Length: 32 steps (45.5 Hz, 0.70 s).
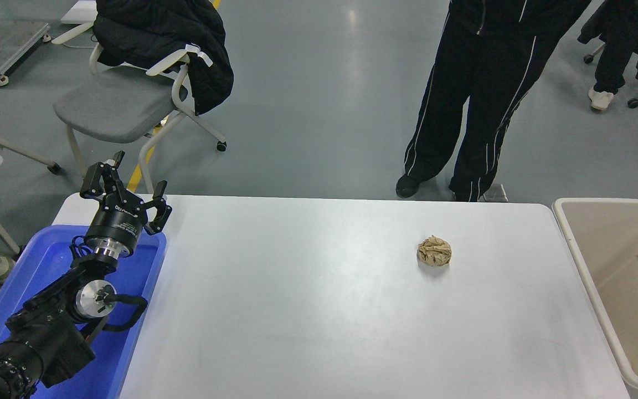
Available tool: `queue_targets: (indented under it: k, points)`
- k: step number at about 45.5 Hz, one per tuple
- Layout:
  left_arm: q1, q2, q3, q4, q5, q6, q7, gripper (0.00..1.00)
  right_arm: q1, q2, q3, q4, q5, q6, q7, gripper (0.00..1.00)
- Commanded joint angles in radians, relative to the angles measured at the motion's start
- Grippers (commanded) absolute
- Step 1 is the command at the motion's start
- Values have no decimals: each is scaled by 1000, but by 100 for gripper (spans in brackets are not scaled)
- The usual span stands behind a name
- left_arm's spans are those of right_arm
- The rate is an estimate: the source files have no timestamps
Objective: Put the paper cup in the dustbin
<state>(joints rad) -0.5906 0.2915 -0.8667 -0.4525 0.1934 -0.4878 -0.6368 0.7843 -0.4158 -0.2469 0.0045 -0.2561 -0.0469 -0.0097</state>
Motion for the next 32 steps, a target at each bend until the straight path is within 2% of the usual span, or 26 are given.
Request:
queue_targets:
  k: [1,10,19,27,32]
  points:
    - [0,0,0,0,0,0,0,100,147,-28,128,5,2,-7,4,99]
    - [0,0,0,2,0,0,0,100,257,-46,428,43,2,-1,5,99]
    - [0,0,0,0,0,0,0,100,320,-116,554,244,0,1,5,99]
    - [0,0,0,0,0,0,0,100,303,-166,857,468,0,1,5,99]
    - [0,0,0,2,0,0,0,100,236,-170,1008,581,-2,4,27,99]
